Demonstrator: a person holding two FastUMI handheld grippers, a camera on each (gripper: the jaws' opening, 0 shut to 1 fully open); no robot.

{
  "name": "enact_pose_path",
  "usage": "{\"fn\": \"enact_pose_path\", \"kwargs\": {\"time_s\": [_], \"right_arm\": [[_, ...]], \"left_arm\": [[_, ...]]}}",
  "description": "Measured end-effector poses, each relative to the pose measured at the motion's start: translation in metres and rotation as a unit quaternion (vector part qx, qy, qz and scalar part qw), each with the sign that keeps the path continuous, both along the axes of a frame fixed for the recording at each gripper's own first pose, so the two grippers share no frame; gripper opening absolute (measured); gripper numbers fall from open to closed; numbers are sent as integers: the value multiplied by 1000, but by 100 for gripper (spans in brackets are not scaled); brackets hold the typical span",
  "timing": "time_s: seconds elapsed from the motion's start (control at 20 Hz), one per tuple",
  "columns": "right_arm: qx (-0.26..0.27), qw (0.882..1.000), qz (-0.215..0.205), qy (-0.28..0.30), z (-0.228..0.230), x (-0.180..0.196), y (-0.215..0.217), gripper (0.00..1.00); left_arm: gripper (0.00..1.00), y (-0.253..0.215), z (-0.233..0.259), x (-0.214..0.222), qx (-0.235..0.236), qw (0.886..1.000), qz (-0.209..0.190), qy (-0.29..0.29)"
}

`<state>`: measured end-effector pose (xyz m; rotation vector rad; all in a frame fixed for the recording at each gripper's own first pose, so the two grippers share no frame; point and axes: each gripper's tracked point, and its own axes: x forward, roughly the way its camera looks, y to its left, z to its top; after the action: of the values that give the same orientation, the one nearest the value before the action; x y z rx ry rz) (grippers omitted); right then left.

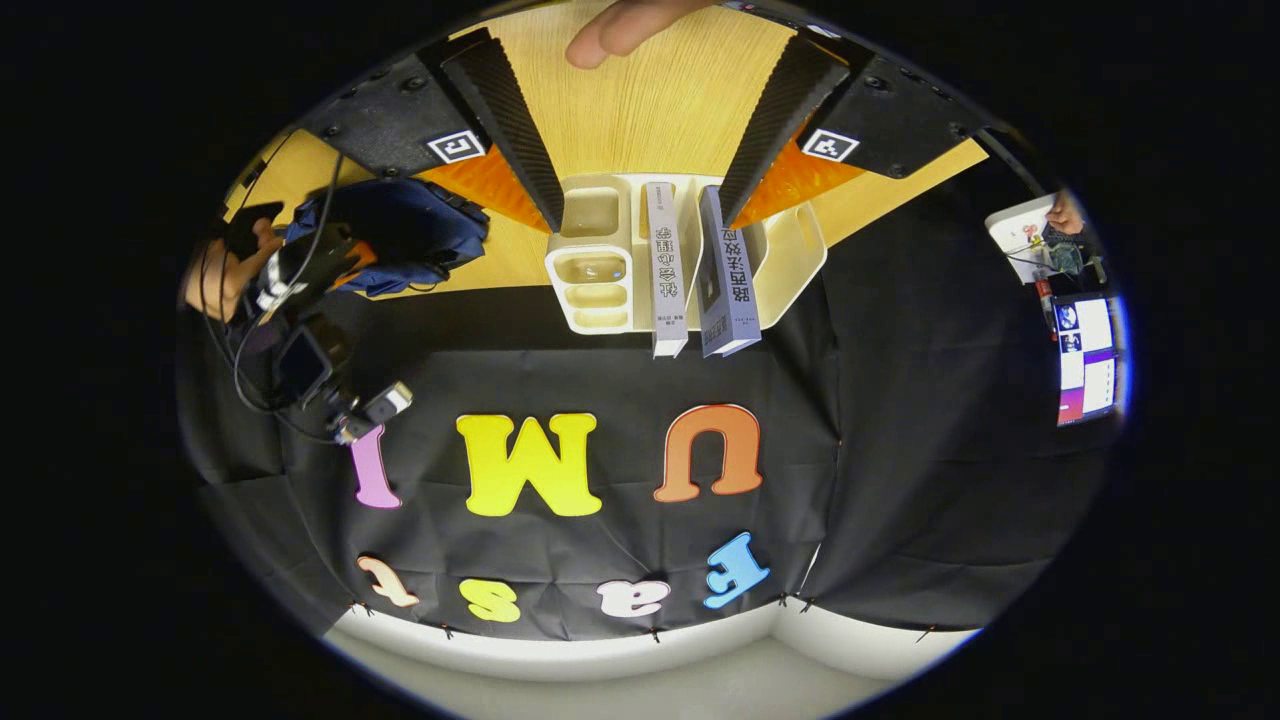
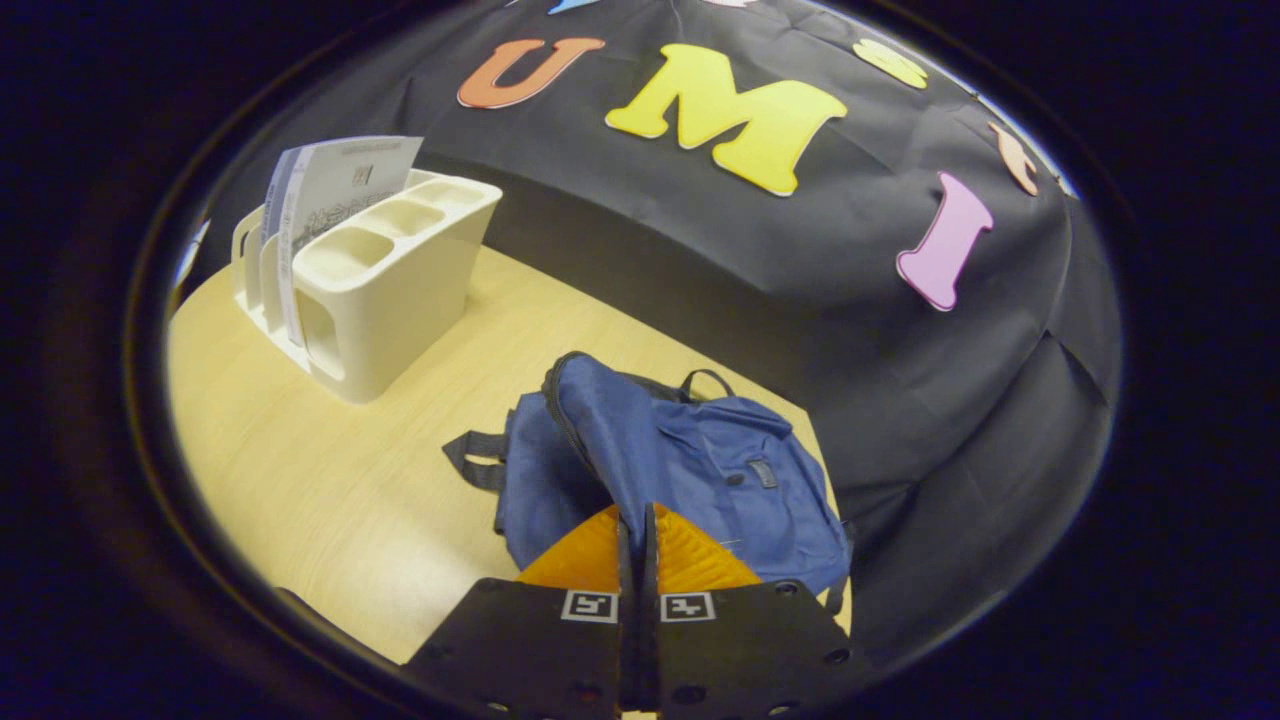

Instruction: Open the schoolbag, grab two books from the bookshelf and put them into the schoolbag.

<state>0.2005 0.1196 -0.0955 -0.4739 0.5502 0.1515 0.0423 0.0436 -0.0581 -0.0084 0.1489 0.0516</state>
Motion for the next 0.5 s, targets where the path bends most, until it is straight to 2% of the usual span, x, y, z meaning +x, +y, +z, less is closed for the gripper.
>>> {"fn": "enact_pose_path", "kwargs": {"time_s": [0.3,0.5], "right_arm": [[29,999,-14,-31,53,17,-49,1],[47,998,-20,-44,78,28,-83,1]], "left_arm": [[99,-13,-9,8,-20,999,-23,10],[99,2,-9,17,-55,998,-12,9]]}}
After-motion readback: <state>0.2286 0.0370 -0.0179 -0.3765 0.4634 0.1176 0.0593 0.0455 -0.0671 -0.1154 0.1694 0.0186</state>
